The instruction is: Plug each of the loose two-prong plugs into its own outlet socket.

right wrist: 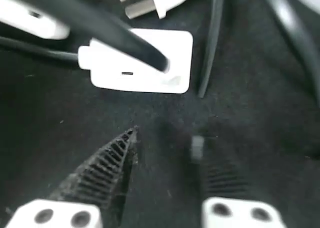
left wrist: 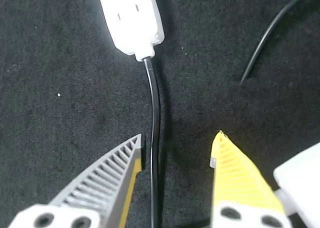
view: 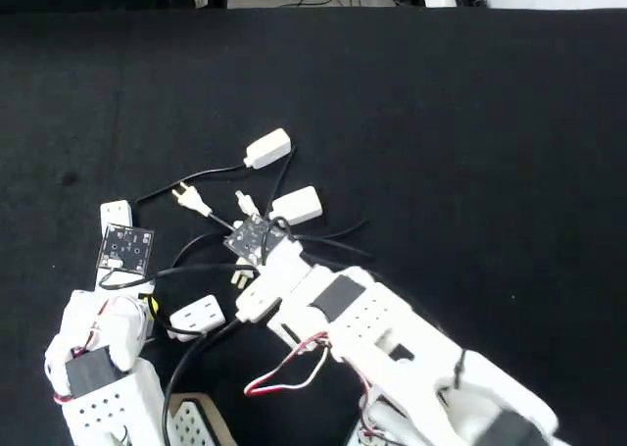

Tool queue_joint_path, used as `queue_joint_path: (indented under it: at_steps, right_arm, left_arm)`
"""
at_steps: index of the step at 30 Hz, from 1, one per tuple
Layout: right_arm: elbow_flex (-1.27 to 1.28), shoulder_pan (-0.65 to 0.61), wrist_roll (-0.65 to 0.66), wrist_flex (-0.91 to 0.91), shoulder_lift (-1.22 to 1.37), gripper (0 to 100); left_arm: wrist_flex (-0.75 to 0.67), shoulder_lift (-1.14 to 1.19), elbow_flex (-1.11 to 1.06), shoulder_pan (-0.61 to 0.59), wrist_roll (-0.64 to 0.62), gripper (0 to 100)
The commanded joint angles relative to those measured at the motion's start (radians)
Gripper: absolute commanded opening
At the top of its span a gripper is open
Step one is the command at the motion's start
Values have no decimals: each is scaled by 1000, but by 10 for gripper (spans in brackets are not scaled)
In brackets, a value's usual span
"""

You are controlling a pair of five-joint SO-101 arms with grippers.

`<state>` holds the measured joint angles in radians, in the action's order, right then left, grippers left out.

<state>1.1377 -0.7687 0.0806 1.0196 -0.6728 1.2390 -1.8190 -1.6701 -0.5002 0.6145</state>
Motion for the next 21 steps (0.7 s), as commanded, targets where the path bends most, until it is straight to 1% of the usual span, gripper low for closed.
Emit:
queue_joint_path:
  at_steps: [1, 4, 6, 8, 10, 11, 14, 17, 19, 21]
  right_arm:
    - [-139, 87, 66, 203, -128, 331]
    - [-283, 219, 189, 404, -217, 290]
    - [-372, 319, 264, 477, -242, 221]
    - [-429, 414, 322, 493, -234, 122]
    - [-440, 488, 359, 457, -208, 24]
    - [-430, 517, 365, 430, -193, 9]
    - [-367, 617, 339, 331, -147, 31]
    - [-302, 740, 287, 233, -134, 31]
    - [-275, 815, 285, 210, -134, 31]
    - [-259, 868, 285, 206, -134, 31]
  left_arm:
    - [-21, -5, 16, 18, 2, 225]
    - [3, -5, 90, 18, -2, 224]
    - [28, -3, 173, 18, -2, 227]
    - [89, 6, 272, 19, -2, 228]
    - [114, 54, 344, 61, 0, 228]
    - [117, 100, 369, 93, 0, 228]
    - [92, 301, 441, 263, -2, 228]
    - [86, 528, 522, 484, -2, 228]
    - [86, 654, 567, 625, -2, 228]
    - [68, 756, 598, 734, -2, 228]
